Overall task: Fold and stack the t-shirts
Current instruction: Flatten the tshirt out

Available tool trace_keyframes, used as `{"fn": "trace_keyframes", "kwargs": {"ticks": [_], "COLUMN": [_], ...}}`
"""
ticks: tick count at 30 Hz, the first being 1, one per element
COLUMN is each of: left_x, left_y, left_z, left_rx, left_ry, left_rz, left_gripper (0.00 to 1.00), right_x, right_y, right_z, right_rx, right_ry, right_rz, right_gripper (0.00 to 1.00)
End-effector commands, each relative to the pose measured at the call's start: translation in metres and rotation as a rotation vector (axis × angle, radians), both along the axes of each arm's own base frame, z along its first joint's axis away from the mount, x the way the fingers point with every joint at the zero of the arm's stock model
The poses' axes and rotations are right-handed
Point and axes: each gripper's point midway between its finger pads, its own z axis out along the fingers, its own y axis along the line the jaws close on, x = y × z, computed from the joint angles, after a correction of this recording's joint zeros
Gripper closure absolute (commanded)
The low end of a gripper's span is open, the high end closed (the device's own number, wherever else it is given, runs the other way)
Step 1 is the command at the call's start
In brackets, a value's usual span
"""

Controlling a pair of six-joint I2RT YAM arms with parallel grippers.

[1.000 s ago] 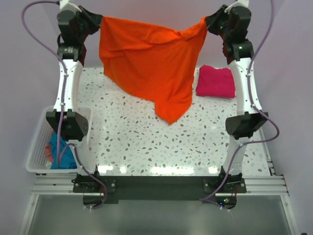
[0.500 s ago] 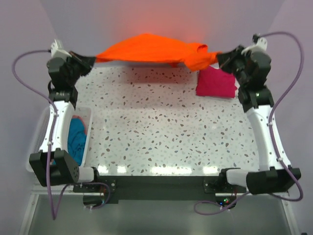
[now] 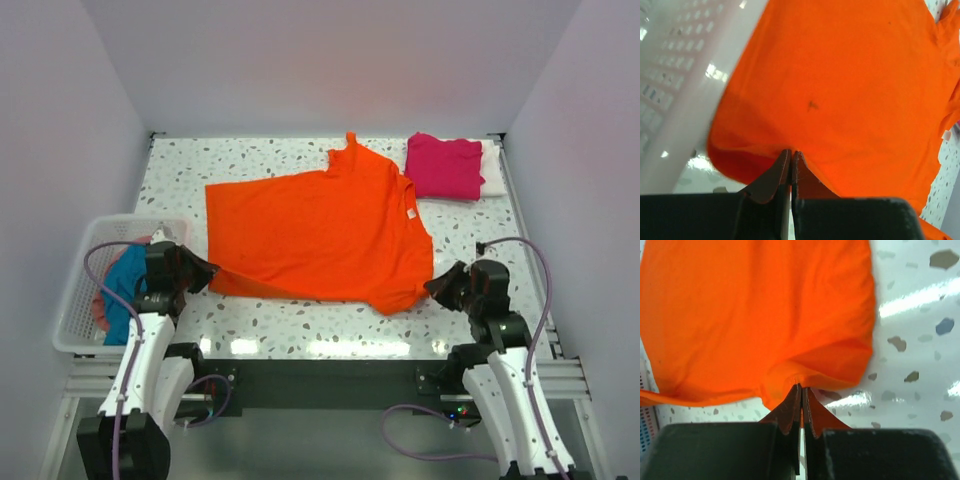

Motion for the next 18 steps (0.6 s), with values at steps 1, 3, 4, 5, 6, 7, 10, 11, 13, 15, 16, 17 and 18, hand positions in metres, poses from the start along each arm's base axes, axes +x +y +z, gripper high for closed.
{"fn": "trace_keyframes", "kwargs": {"ticks": [1, 3, 4, 5, 6, 7, 10, 11, 13, 15, 16, 17, 18], "left_x": [-0.009, -0.013, -0.014, -0.013, -0.013, -0.013, -0.013, -0.011, -0.013, -0.016, -0.015, -0.016, -0.020], "left_y": [0.000, -0.001, 0.000, 0.001, 0.002, 0.002, 0.002, 0.007, 0.013, 0.019, 0.021, 0.022, 0.026], "left_z": [0.006, 0.010, 0.011, 0.013, 0.014, 0.014, 0.016, 0.022, 0.024, 0.032, 0.041, 0.044, 0.043], "left_rx": [0.026, 0.034, 0.033, 0.034, 0.037, 0.037, 0.037, 0.050, 0.064, 0.079, 0.077, 0.078, 0.088], "left_ry": [0.008, 0.011, 0.013, 0.011, 0.014, 0.016, 0.036, 0.027, 0.043, 0.052, 0.041, 0.045, 0.062], "left_rz": [0.059, 0.071, 0.080, 0.085, 0.089, 0.087, 0.095, 0.116, 0.150, 0.188, 0.206, 0.219, 0.239], "left_gripper": [1.00, 1.00, 1.00, 1.00, 1.00, 1.00, 1.00, 1.00, 1.00, 1.00, 1.00, 1.00, 1.00], "right_x": [-0.028, -0.035, -0.036, -0.034, -0.030, -0.027, -0.009, -0.001, 0.013, 0.031, 0.042, 0.048, 0.056], "right_y": [0.009, 0.008, 0.009, 0.009, 0.010, 0.011, 0.011, 0.012, 0.012, 0.011, 0.011, 0.012, 0.013], "right_z": [-0.011, -0.008, -0.005, -0.002, 0.005, 0.008, 0.023, 0.031, 0.042, 0.061, 0.062, 0.066, 0.074], "right_rx": [0.082, 0.091, 0.098, 0.100, 0.102, 0.101, 0.068, 0.066, 0.052, 0.034, 0.029, 0.031, 0.031], "right_ry": [0.060, 0.051, 0.046, 0.034, 0.016, 0.015, 0.002, -0.022, -0.023, -0.071, -0.068, -0.074, -0.090], "right_rz": [-0.002, -0.015, -0.014, -0.014, -0.013, -0.005, 0.026, 0.035, 0.038, 0.040, 0.042, 0.046, 0.050], "right_gripper": [1.00, 1.00, 1.00, 1.00, 1.00, 1.00, 1.00, 1.00, 1.00, 1.00, 1.00, 1.00, 1.00]}}
